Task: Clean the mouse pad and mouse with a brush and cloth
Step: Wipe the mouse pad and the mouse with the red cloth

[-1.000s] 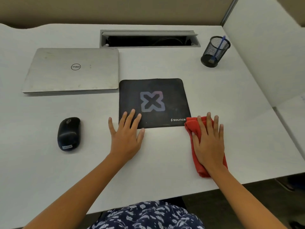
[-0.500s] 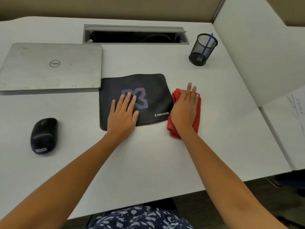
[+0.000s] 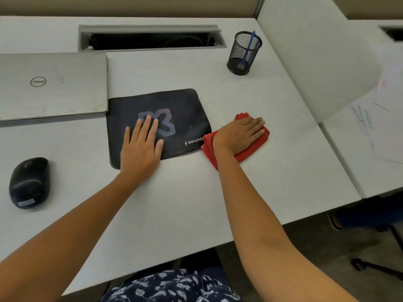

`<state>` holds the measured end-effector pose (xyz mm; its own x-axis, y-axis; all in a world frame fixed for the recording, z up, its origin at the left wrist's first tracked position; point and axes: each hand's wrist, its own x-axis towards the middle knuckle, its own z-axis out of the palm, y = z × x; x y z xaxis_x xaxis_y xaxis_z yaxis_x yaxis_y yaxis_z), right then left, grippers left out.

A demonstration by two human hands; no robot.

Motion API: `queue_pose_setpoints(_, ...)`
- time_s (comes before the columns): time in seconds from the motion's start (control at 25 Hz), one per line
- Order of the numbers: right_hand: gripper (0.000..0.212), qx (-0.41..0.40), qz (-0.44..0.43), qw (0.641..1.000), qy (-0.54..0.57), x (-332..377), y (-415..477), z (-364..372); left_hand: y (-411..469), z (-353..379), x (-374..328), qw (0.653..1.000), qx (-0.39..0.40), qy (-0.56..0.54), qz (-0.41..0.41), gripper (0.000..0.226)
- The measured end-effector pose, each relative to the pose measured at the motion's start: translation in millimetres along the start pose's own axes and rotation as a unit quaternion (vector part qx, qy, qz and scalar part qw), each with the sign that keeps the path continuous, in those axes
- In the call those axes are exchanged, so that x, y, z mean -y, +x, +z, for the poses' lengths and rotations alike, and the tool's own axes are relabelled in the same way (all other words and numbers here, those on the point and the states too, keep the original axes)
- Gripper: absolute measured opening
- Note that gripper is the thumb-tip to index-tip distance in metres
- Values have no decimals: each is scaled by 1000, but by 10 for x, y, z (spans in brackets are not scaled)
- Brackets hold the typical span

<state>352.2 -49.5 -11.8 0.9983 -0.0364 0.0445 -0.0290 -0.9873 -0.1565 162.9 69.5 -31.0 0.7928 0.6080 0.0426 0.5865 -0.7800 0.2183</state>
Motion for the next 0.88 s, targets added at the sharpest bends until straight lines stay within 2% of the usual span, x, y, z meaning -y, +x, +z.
queue_pose_setpoints(0.52, 75, -24, 113, 993, -30, -1244, -446, -107, -16, -1, -4, 1000, -9, -4, 9, 57)
queue_pose_setpoints(0.72, 65, -35, 160, 986, -8, -1679, -636, -196, -20, 10, 4, 1000, -9, 0, 12, 58)
queue_pose_setpoints(0.88, 55, -76, 131, 988, 35, -1944, -764, -258, -19, -1, 7, 1000, -11, 0, 17, 58)
